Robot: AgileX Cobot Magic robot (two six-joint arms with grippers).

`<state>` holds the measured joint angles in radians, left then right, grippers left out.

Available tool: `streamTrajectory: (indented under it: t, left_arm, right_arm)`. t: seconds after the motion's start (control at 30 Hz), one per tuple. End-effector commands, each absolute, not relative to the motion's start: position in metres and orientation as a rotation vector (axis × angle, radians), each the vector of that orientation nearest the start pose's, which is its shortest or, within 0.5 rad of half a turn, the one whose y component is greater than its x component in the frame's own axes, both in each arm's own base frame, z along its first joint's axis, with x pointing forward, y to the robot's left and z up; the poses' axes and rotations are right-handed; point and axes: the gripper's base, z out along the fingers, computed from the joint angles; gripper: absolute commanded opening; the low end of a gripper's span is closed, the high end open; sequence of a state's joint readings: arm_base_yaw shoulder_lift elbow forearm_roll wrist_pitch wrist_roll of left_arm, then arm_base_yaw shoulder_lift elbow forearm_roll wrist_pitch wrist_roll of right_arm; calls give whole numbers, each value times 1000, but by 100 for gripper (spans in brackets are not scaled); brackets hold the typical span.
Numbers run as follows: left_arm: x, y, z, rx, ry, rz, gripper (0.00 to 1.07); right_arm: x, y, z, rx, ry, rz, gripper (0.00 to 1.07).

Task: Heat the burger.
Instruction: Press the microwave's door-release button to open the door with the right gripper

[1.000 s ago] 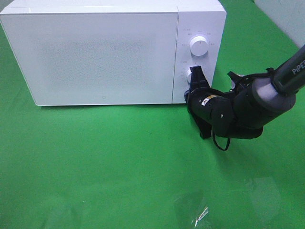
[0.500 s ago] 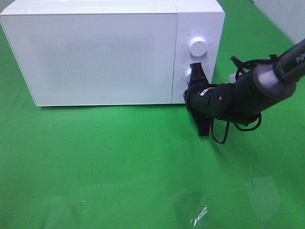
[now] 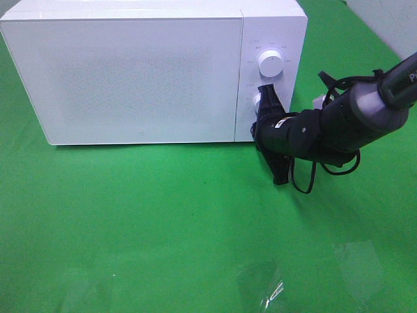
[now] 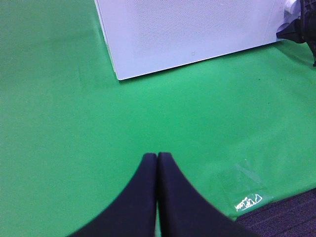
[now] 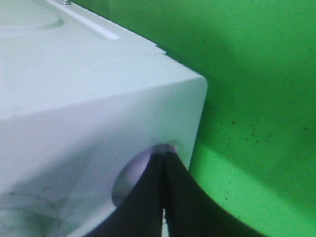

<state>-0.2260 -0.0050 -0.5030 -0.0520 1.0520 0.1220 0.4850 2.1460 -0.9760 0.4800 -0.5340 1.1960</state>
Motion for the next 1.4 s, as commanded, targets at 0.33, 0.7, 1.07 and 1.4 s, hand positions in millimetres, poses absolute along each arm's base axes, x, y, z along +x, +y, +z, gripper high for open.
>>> streamTrajectory:
  t: [0.33,0.7,1.07,1.4]
  left_arm:
    - [-9,-2,279,347,1967,-122,0]
    - [-9,-2,279,347,1967,-122,0]
    - [-9,-2,279,347,1967,-122,0]
    - [-9,-2,279,347,1967,-122,0]
  right_arm:
    - [334,154,133,869,1725,1090,0]
    - [312,160,116,509,2026,939,0]
    - [314,155,111,99,2078,603,0]
    - [337,157,114,139,2014,568,0]
